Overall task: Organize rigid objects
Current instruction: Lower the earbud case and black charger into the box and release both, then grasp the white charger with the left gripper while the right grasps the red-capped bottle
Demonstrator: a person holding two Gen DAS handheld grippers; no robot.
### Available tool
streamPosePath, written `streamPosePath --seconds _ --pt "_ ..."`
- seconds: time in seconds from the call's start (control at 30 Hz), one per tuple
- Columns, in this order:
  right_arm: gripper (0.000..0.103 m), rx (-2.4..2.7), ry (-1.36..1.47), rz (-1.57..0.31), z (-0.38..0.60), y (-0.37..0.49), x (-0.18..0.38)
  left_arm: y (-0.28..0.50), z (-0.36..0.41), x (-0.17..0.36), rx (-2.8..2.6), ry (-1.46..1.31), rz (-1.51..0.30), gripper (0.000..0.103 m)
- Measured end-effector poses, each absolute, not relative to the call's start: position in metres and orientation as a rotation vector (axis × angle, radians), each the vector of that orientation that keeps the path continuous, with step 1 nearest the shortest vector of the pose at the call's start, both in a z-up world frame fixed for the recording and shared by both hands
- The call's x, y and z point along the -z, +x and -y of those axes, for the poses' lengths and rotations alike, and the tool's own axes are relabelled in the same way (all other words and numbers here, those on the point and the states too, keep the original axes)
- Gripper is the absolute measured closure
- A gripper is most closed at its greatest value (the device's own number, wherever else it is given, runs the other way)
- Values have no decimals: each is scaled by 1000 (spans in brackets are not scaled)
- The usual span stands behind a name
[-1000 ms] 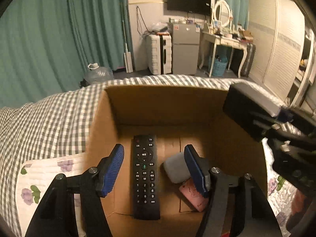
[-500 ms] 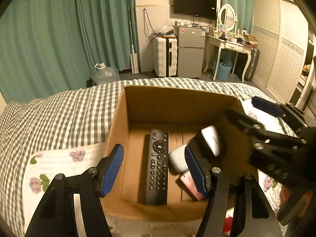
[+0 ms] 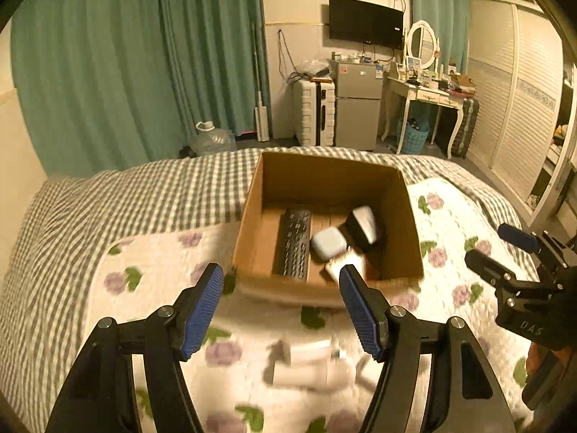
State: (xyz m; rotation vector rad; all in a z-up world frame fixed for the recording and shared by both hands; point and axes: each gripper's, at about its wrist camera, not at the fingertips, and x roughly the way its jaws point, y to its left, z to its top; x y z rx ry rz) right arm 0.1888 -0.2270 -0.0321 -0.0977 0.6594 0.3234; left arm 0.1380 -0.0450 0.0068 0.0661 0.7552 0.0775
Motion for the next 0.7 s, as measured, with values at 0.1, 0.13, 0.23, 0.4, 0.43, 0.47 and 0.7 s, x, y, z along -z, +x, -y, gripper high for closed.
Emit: streamPosePath --seconds 0.1,0.13,0.23,0.4,0.43,0.47,0.7 --pt "23 -356 -114 -703 226 166 47 114 47 0 -110 67 -768 33" --pt "23 -369 -119 -724 226 159 55 109 47 4 -117 64 -774 33" --pt "23 -393 -132 -771 224 144 79 91 47 24 -158 40 -802 33" --pt "23 -408 -224 -848 208 132 129 76 41 70 -189 -56 -866 33" --pt "23 -412 -235 -867 205 134 137 74 38 83 -197 -69 -894 33" --pt "24 -417 -233 -883 204 138 141 74 37 93 -203 -71 -916 33" --pt "46 -447 -217 -985 195 157 168 76 35 130 -223 -54 -993 33"
